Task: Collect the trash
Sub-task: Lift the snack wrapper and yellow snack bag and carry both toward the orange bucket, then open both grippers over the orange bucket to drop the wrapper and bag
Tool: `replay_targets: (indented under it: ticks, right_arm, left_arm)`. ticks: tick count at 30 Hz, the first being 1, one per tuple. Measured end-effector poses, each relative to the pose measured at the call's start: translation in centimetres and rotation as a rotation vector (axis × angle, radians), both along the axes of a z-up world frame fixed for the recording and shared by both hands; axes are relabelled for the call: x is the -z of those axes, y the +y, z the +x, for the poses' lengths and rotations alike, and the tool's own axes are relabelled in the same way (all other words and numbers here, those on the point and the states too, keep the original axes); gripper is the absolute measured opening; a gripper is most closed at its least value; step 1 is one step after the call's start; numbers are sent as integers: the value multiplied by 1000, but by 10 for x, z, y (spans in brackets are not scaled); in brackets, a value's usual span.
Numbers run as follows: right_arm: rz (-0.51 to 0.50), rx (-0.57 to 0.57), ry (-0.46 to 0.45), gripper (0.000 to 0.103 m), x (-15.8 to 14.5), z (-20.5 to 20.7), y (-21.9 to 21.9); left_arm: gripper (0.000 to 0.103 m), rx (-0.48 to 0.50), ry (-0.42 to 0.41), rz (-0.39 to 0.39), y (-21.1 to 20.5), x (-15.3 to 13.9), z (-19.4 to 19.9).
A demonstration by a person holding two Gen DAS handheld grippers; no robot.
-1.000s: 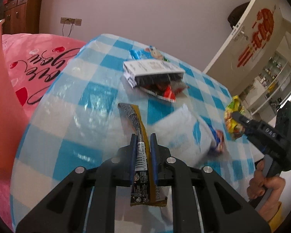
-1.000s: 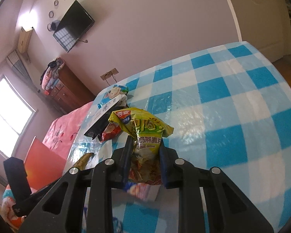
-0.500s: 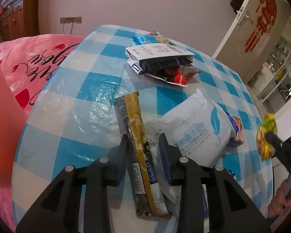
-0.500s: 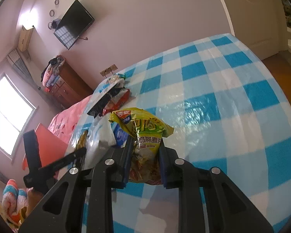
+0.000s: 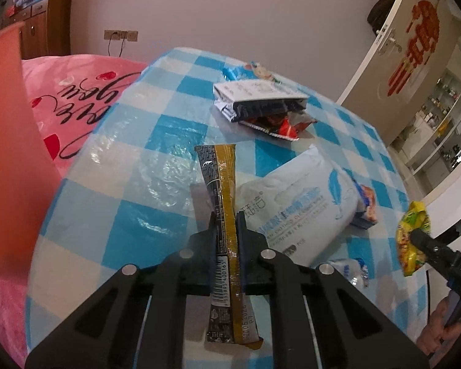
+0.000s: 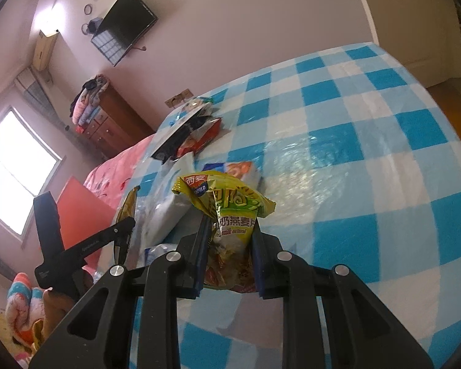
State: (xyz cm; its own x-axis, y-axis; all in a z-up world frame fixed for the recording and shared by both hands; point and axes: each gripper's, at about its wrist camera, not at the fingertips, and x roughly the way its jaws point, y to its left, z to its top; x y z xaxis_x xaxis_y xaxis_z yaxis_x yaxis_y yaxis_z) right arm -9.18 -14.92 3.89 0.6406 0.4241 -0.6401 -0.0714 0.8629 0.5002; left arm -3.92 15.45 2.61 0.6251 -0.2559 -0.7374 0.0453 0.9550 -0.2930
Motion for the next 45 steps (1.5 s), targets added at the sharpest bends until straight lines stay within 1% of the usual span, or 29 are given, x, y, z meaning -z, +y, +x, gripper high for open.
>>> replay_targets:
  ticks: [3,10,16,21,27,32,36,41,45]
  right_arm:
    - [16,-14,5,26,-2,-1,7]
    - [92,-62,35,26,-7,-2,28]
    - [136,-103,61,26,-12,-1,51]
    - [161,-159,61,26,-26,6,79]
    - [198,-258,40,26,-55,21,124]
    - [221,-346,5,26,-85,38,172]
    - [232,-411,-12,26,-105,51,209]
    - [220,-498,-42,26,-125,67,262]
    - [222,-551,-48,26,-134,78,301]
  left_arm:
    - [12,4,-27,-12,4,-11,-11]
    - [12,14,-87,-38,19,-35,-37]
    - [12,5,-127,-35,36,-51,-57]
    - [12,-12,-180,-27,56,-72,-71]
    - [12,-49,-264,-26,84,-109,-85]
    - [12,-106,-339,-16,113,-141,-96]
    - [13,-175,-369,-8,143,-155,-103]
    - [13,-274,-373,1,180,-158,-104]
    - [13,-337,-350,-2,203,-151,-97]
